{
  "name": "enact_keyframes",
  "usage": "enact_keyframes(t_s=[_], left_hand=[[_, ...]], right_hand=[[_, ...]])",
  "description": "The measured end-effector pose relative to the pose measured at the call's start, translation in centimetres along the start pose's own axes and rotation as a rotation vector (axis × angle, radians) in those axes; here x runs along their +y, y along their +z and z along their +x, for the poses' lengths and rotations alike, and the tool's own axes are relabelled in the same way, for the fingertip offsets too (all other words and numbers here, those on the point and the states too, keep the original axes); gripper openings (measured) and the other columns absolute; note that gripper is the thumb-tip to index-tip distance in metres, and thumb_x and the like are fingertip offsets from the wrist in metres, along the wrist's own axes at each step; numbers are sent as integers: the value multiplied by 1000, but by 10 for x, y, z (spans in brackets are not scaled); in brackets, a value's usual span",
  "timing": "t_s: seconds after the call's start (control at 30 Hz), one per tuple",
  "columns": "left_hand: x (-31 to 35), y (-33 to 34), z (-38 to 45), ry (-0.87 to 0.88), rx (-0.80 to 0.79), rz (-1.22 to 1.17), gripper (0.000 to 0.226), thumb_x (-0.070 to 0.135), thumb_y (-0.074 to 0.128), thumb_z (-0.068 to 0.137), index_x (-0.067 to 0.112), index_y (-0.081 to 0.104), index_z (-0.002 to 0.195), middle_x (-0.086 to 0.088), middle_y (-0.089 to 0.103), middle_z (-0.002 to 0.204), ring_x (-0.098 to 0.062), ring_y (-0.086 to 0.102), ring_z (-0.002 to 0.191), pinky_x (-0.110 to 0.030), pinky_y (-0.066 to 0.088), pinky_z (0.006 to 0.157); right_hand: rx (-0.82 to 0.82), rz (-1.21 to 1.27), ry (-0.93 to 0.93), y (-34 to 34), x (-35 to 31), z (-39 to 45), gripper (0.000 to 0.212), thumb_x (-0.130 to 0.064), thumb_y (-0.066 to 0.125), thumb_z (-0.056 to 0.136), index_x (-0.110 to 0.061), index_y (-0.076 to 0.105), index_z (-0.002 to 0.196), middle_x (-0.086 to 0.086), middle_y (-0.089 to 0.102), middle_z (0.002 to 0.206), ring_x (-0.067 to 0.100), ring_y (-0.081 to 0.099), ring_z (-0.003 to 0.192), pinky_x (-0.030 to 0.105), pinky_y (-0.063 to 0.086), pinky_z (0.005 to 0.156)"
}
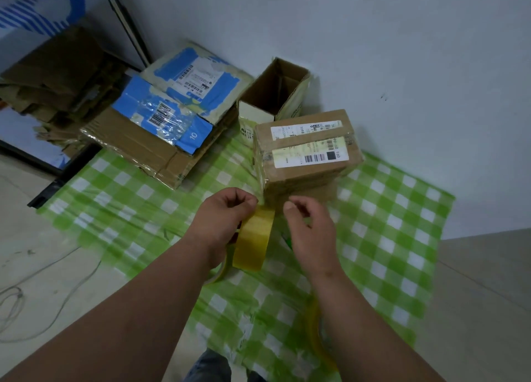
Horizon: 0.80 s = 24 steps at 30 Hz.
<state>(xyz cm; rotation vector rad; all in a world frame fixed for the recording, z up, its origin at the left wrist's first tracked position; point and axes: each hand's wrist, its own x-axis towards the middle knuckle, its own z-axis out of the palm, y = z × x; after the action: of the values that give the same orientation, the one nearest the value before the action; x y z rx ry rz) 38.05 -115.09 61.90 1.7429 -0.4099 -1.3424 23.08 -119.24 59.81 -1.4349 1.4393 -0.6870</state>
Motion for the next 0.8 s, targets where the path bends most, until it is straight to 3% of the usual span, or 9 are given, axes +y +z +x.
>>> enact_keyframes(t_s=[0.1,0.2,0.27,0.4,0.5,0.57,0.63,0.7,0.8], left_hand=[[-2,4,-6,7,-29,4,16,20,69,91,24,71,75,-18,68,105,-24,55,81,-41,43,70],[-6,7,-12,22,-38,21,14,20,69,91,22,71,77,-9,67,83,-24,56,77,-38,44,68],[-9,8,-16,34,-33,48,11,21,69,91,19,71,80,-5,65,80,-23,54,74,-35,44,63],[-12,11,-22,62,-11,97,3,19,72,88,17,71,87,4,64,72,-8,53,55,-20,41,46],[-13,15,-27,63,-9,103,7,16,70,90,13,70,96,6,65,77,2,52,45,-15,41,41],[-12,17,-30,47,-24,116,11,17,68,92,13,68,102,4,67,89,2,58,54,-17,44,44],[-12,17,-33,-1,-51,77,20,19,66,94,19,61,113,7,69,106,-4,66,79,-23,49,51],[-12,16,-34,-6,-56,67,26,20,65,94,22,59,119,7,69,113,-11,66,91,-26,50,56],[-14,16,-36,68,-40,169,12,21,65,94,21,67,106,3,71,101,-12,63,75,-25,47,52]], right_hand=[[-161,138,176,2,0,-8,10,-36,70,88,-31,71,95,-9,69,100,6,63,95,31,53,85],[-142,147,153,-1,-1,-11,8,-30,72,86,-26,69,80,-15,67,77,0,60,73,22,47,69],[-142,138,127,-3,-2,-13,14,-28,71,87,-24,66,75,-18,63,67,-4,55,63,16,43,61],[-93,45,14,-3,-8,-22,21,-20,66,90,-27,60,72,-17,64,75,-4,57,70,8,41,60],[-33,-96,-120,-2,-10,-29,19,-16,63,92,-25,56,77,-9,60,80,8,57,81,24,45,72],[14,-235,-240,-1,-9,-36,17,-16,59,93,-22,52,79,-9,57,81,15,53,83,35,43,77],[81,-335,-354,0,-8,-44,13,-21,51,93,-21,50,81,-9,53,82,16,48,82,36,38,77],[148,-370,-415,1,-8,-50,17,-26,41,92,-17,52,81,-6,51,82,17,47,80,35,34,77],[196,-395,-441,3,-9,-54,21,-26,39,93,-15,53,81,-3,52,81,20,48,80,35,32,78]])
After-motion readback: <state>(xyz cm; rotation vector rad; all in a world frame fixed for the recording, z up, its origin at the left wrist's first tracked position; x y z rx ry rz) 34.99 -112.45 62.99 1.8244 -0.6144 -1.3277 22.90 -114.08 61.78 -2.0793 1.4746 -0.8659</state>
